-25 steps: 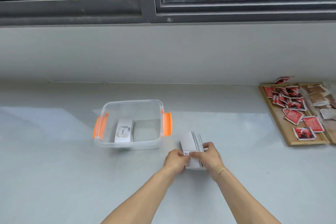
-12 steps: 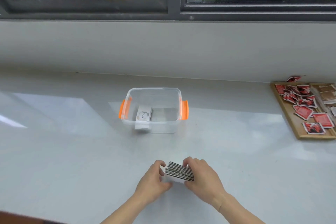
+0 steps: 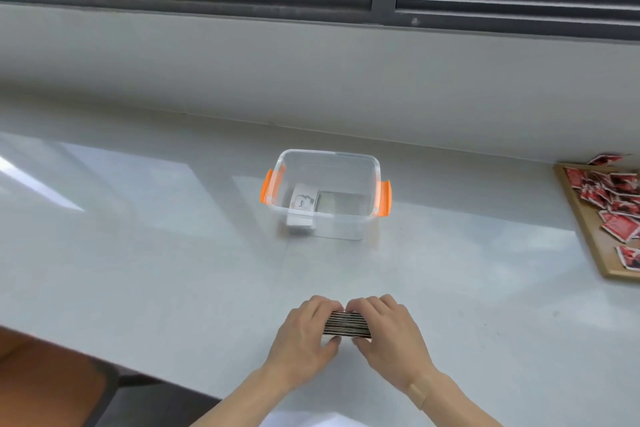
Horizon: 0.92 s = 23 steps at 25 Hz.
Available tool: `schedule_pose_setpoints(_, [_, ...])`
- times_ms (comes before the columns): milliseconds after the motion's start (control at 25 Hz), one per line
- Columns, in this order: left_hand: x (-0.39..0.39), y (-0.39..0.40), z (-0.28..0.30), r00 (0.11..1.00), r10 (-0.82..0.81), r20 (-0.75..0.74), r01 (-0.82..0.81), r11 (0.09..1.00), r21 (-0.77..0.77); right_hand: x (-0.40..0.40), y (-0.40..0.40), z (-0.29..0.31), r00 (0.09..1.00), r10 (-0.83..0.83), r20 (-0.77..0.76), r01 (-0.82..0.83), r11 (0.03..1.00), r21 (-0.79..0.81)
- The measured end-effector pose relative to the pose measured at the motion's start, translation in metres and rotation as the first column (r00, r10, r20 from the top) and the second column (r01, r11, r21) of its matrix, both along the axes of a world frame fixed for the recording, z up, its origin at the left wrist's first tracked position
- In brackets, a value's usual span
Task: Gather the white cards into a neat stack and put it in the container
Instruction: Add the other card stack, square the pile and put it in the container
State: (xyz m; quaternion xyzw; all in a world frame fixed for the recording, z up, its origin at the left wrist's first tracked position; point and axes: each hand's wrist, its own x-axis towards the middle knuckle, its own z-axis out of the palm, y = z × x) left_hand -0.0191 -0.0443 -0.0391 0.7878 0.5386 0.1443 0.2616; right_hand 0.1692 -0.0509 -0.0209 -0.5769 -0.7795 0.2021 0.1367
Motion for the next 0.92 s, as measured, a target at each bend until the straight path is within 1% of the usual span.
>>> schedule_pose_setpoints(80, [0.001,-0.001,-0.008,0.995,-0.017,-0.094,0.018,1.000,0.002,-0.002,-0.002,-0.006,0.999,0.009,0.052,-0.008,1.000,-0.026])
schedule_pose_setpoints(160, [0.002,-0.003,-0.018,0.976,-0.051,-0.212,0.048,0.999,-0.022,-0.004,-0.005,-0.017,0.992,0.040,0.120,-0.030,0.996,-0.085])
schedule_pose_setpoints(200, [0.003,-0.003,-0.022,0.969,-0.053,-0.243,0.047,0.998,-0.032,-0.006,-0.006,-0.021,0.986,0.055,0.160,-0.039,0.994,-0.100])
schedule_pose_setpoints(320, [0.003,-0.002,-0.026,0.966,-0.035,-0.257,0.026,0.999,-0.037,-0.008,-0.006,-0.024,0.969,0.057,0.240,-0.040,0.996,-0.074])
schedule_pose_setpoints(480, [0.003,0.001,-0.028,0.963,-0.041,-0.267,0.025,0.998,-0.063,-0.009,-0.009,-0.025,0.969,0.031,0.245,-0.027,0.999,-0.020])
schedule_pose_setpoints(520, [0.000,0.001,-0.027,0.975,-0.037,-0.221,0.017,0.996,-0.090,-0.009,-0.009,-0.026,0.969,0.032,0.247,-0.028,0.999,-0.022])
schedule_pose_setpoints(560, [-0.004,0.000,-0.026,0.993,-0.001,-0.115,-0.016,0.989,-0.147,-0.009,-0.008,-0.026,0.967,0.034,0.252,-0.028,0.999,-0.027])
schedule_pose_setpoints(600, [-0.010,-0.003,-0.024,0.998,0.064,0.024,-0.057,0.971,-0.234,-0.009,-0.007,-0.027,0.965,0.035,0.259,-0.028,0.999,-0.030])
schedule_pose_setpoints(640, [-0.018,-0.006,-0.023,0.977,0.148,0.156,-0.091,0.941,-0.325,-0.009,-0.006,-0.027,0.963,0.035,0.267,-0.028,0.999,-0.033])
schedule_pose_setpoints(680, [-0.027,-0.009,-0.022,0.942,0.232,0.241,-0.125,0.912,-0.390,-0.009,-0.006,-0.027,0.961,0.037,0.273,-0.029,0.999,-0.035])
schedule_pose_setpoints(720, [-0.036,-0.012,-0.021,0.903,0.316,0.292,-0.177,0.891,-0.418,-0.008,-0.005,-0.027,0.961,0.041,0.274,-0.033,0.999,-0.034])
schedule_pose_setpoints(760, [-0.046,-0.013,-0.021,0.844,0.411,0.344,-0.238,0.863,-0.446,-0.008,-0.006,-0.028,0.961,0.043,0.274,-0.035,0.999,-0.033])
schedule_pose_setpoints(800, [-0.055,-0.013,-0.020,0.760,0.516,0.395,-0.313,0.824,-0.473,-0.008,-0.006,-0.027,0.960,0.043,0.277,-0.035,0.999,-0.034])
schedule_pose_setpoints(840, [-0.062,-0.013,-0.020,0.656,0.614,0.440,-0.383,0.772,-0.507,-0.008,-0.006,-0.027,0.959,0.042,0.279,-0.034,0.999,-0.035])
schedule_pose_setpoints(920, [-0.070,-0.010,-0.020,0.458,0.737,0.497,-0.471,0.676,-0.567,-0.008,-0.006,-0.028,0.960,0.036,0.278,-0.028,0.999,-0.034])
